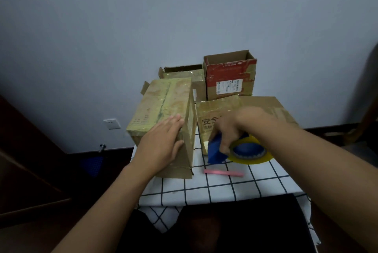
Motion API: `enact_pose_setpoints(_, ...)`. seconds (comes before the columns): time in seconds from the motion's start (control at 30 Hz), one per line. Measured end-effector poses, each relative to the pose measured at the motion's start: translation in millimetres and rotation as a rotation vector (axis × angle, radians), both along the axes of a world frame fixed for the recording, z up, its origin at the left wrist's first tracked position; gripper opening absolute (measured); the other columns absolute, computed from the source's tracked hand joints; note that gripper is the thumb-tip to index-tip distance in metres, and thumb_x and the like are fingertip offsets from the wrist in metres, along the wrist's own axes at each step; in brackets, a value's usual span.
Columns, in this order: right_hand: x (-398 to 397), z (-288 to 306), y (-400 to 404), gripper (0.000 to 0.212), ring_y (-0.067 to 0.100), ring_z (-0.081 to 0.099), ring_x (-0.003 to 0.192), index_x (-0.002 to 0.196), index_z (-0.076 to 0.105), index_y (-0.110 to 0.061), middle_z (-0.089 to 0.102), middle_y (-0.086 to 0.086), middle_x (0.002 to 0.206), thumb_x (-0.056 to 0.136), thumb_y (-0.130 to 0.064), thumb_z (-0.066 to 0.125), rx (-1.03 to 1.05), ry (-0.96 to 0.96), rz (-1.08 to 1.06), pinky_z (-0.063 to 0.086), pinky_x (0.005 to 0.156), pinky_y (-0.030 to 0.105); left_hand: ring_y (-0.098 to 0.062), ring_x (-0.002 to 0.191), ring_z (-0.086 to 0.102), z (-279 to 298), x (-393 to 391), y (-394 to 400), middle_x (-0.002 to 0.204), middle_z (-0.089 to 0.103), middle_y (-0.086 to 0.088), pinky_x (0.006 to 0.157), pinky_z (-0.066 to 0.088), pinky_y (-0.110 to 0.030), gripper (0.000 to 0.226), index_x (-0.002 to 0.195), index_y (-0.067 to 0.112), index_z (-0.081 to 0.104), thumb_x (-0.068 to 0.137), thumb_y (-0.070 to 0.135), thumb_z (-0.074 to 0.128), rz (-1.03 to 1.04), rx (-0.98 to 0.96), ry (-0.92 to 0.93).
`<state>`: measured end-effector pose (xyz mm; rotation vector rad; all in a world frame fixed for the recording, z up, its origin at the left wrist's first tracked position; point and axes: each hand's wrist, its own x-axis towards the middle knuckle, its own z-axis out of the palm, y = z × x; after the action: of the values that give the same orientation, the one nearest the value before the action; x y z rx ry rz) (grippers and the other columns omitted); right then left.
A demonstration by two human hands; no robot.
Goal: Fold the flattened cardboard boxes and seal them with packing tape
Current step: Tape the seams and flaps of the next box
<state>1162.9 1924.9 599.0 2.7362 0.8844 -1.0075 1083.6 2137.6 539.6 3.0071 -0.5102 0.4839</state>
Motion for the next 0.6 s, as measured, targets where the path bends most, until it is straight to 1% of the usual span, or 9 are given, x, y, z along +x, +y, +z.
enact_pose_setpoints(0.07,-0.7,-21.6,-13.0,0.071,0.015,0.057,0.094,0.141,0.045,-0.046,0.052,-0.004,0.126,0.076,-0.042,0.072,0.023,-0.011,-0.04,0.054,0.086,0.035,-0.024,0.142,0.035,0.8,-0.2,3.0,0.155,0.036,-0.005,0.112,0.022,-0.033,0.063,0.148,0.023,0.04,0.091,0.025,0.066,-0.036,0.035,0.012)
enact_pose_setpoints(0.13,-0.2,-28.6,-29.3,0.074,0.017,0.055,0.102,0.143,0.037,-0.053,0.05,-0.005,0.129,0.077,-0.05,0.071,0.124,-0.044,-0.114,0.051,0.093,0.036,-0.025,0.142,0.034,1.8,-0.1,5.5,0.157,0.033,-0.006,0.109,0.034,-0.04,0.065,0.143,0.034,0.045,0.086,0.018,0.07,-0.044,0.102,0.04)
enact_pose_setpoints(0.17,-0.8,-28.6,-37.0,0.075,0.017,0.054,0.103,0.144,0.034,-0.055,0.048,-0.006,0.127,0.078,-0.052,0.07,0.183,-0.062,-0.15,0.049,0.092,0.034,-0.027,0.141,0.037,3.5,-0.3,5.3,0.156,0.034,-0.007,0.104,0.041,-0.042,0.062,0.137,0.034,0.052,0.082,0.018,0.075,-0.028,0.134,0.05)
enact_pose_setpoints(0.27,-3.8,-23.7,-52.3,0.075,0.016,0.054,0.103,0.145,0.029,-0.057,0.05,-0.006,0.128,0.081,-0.052,0.068,0.379,-0.18,-0.224,0.048,0.087,0.03,-0.033,0.123,0.057,8.4,-0.3,4.7,0.141,0.053,-0.015,0.077,0.056,-0.041,0.05,0.112,0.026,0.068,0.067,0.022,0.088,0.028,0.174,-0.025)
enact_pose_setpoints(0.33,-5.5,-16.2,-57.9,0.075,0.014,0.051,0.103,0.145,0.029,-0.058,0.051,-0.009,0.129,0.081,-0.054,0.068,0.497,-0.304,-0.262,0.045,0.082,0.026,-0.034,0.115,0.062,10.6,0.0,0.1,0.134,0.058,-0.018,0.067,0.057,-0.039,0.047,0.106,0.021,0.066,0.064,0.021,0.088,0.063,0.161,-0.102)
enact_pose_setpoints(0.4,-6.1,-6.5,-58.9,0.075,0.011,0.051,0.099,0.143,0.029,-0.061,0.05,-0.011,0.129,0.08,-0.054,0.069,0.614,-0.399,-0.327,0.042,0.072,0.02,-0.032,0.109,0.064,11.1,2.6,-3.6,0.129,0.061,-0.014,0.063,0.058,-0.036,0.05,0.104,0.02,0.063,0.061,0.022,0.09,0.106,0.172,-0.155)
enact_pose_setpoints(0.47,-8.2,1.9,-53.2,0.075,0.011,0.054,0.095,0.142,0.029,-0.063,0.051,-0.01,0.127,0.08,-0.053,0.07,0.751,-0.428,-0.395,0.041,0.065,0.017,-0.03,0.108,0.062,8.1,6.0,-4.9,0.129,0.061,-0.009,0.06,0.055,-0.034,0.046,0.099,0.022,0.068,0.059,0.024,0.091,0.122,0.257,-0.143)
enact_pose_setpoints(0.53,-9.8,8.0,-43.6,0.076,0.013,0.054,0.098,0.143,0.029,-0.062,0.05,-0.012,0.126,0.08,-0.051,0.071,0.874,-0.445,-0.422,0.043,0.067,0.017,-0.029,0.11,0.06,4.3,10.1,-4.9,0.129,0.06,-0.006,0.059,0.053,-0.034,0.04,0.099,0.023,0.069,0.064,0.024,0.088,0.104,0.29,-0.127)
enact_pose_setpoints(0.6,-10.2,12.6,-30.9,0.076,0.013,0.054,0.103,0.144,0.03,-0.06,0.048,-0.016,0.126,0.08,-0.052,0.071,0.975,-0.455,-0.432,0.049,0.075,0.022,-0.03,0.11,0.059,-0.1,12.7,-6.9,0.128,0.06,-0.006,0.059,0.052,-0.034,0.036,0.097,0.022,0.069,0.066,0.022,0.086,0.077,0.283,-0.115)
